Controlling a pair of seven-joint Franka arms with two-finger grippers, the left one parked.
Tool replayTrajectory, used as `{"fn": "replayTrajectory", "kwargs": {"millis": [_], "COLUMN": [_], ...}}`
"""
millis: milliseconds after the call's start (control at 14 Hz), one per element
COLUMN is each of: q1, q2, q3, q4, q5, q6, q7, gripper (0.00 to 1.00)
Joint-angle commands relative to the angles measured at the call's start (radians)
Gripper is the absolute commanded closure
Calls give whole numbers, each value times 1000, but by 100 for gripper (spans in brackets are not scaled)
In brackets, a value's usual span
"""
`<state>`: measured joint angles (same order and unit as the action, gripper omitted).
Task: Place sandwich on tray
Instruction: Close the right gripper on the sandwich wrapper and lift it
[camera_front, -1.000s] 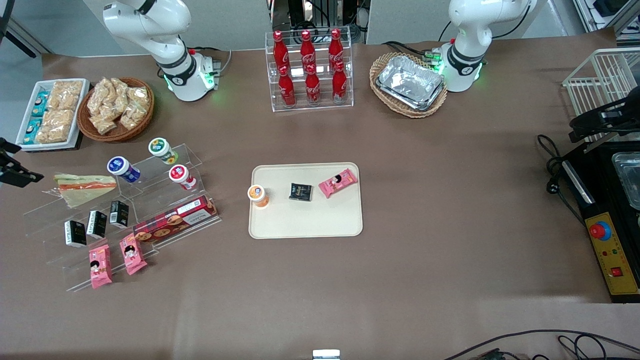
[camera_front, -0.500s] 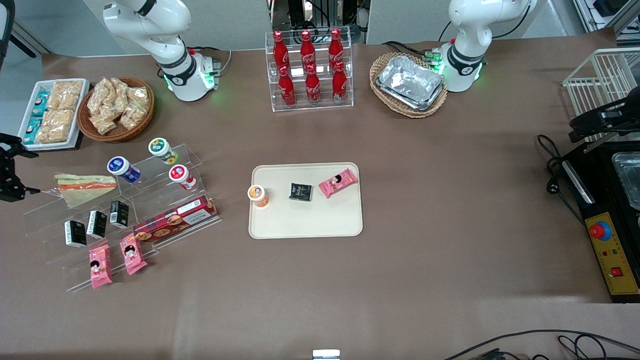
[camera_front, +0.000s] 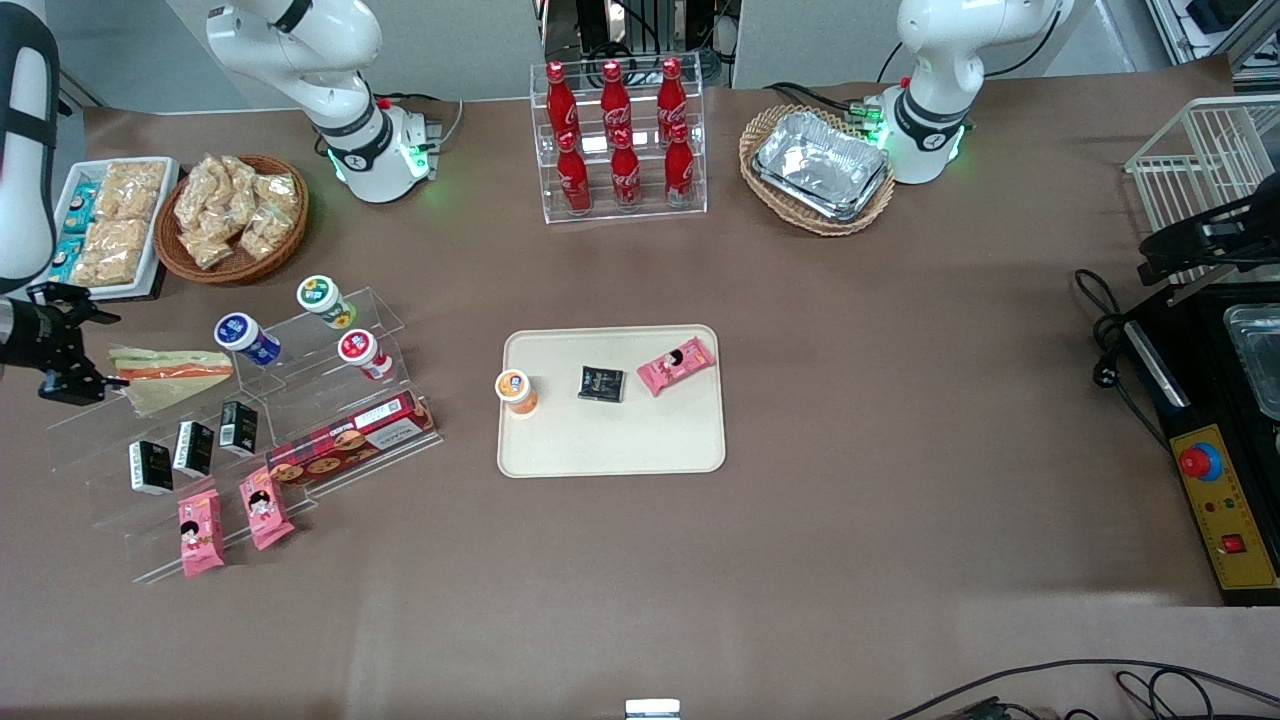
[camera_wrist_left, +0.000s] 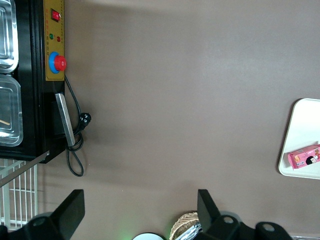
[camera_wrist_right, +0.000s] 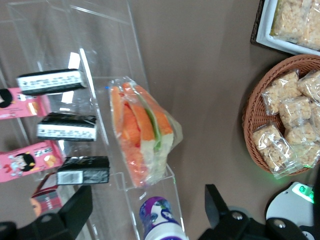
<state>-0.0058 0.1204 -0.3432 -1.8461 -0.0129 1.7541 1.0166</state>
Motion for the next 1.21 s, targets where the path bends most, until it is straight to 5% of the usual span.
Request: {"fn": "replayTrajectory", "kwargs": {"millis": [0, 786, 857, 1000, 1143], "q1": [-28, -34, -34, -36, -37], "q2": [-74, -100, -102, -102, -96], "q3": [3, 3, 3, 3, 3], "q4": [-138, -367, -369, -369, -366], "q5": [13, -41, -54, -55, -55], "q6": [103, 446, 444, 446, 449], "q7": [-19, -75, -76, -88, -87], "gripper": [0, 0, 7, 50, 62]}}
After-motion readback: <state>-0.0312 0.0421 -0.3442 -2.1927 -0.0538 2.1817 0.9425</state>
